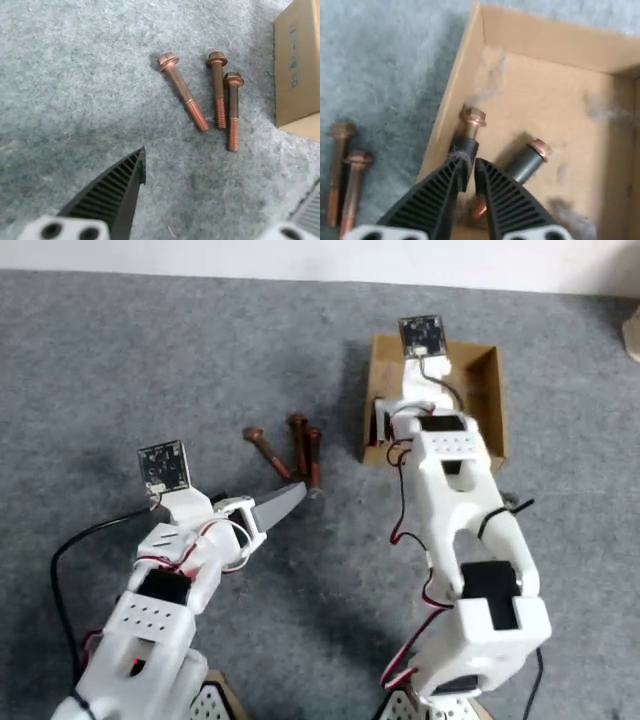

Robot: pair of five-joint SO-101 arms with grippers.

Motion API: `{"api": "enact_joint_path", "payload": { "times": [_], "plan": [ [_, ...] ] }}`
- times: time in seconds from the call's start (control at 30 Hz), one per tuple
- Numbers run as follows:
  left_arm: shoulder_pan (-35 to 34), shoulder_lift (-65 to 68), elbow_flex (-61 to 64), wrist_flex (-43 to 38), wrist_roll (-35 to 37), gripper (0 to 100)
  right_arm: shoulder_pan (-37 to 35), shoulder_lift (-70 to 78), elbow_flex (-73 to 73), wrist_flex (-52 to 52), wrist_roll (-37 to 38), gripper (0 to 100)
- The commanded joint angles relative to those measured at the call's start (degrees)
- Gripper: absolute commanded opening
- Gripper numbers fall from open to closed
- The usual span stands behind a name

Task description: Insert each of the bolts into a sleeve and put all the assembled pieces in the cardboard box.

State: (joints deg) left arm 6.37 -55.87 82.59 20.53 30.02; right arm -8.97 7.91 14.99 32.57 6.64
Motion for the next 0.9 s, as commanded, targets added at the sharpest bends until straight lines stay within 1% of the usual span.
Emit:
{"api": "enact_joint_path", "payload": {
  "times": [0.0,0.1,0.3,0.33,0.43,0.53,0.73,0.87],
  "plan": [
    [-0.3,-0.6,-0.2,0.2,-0.1,46,2.0,-1.1,-3.4,5.1,-0.5,0.4],
    [-0.2,-0.7,0.2,0.1,-0.1,46,3.7,-4.0,-2.9,8.2,-0.6,0.4],
    [-0.1,-0.7,0.2,0.1,-0.1,46,9.3,-13.1,5.0,10.9,-0.6,0.5],
    [-0.1,-0.8,0.2,0.1,-0.1,46,10.1,-14.4,6.5,11.5,-1.2,1.1],
    [-0.1,-0.9,0.2,0.1,-0.1,46,12.0,-17.8,9.8,13.6,-6.2,4.7],
    [-0.1,-0.9,0.2,0.1,-0.1,46,12.3,-19.8,11.6,16.4,-6.3,8.4],
    [-0.1,-0.9,0.2,0.1,-0.1,46,13.2,-20.3,12.1,22.7,-6.5,8.6],
    [-0.1,-0.9,0.2,0.1,-0.1,46,16.4,-20.3,13.2,23.3,-15.7,8.7]
  ]
}}
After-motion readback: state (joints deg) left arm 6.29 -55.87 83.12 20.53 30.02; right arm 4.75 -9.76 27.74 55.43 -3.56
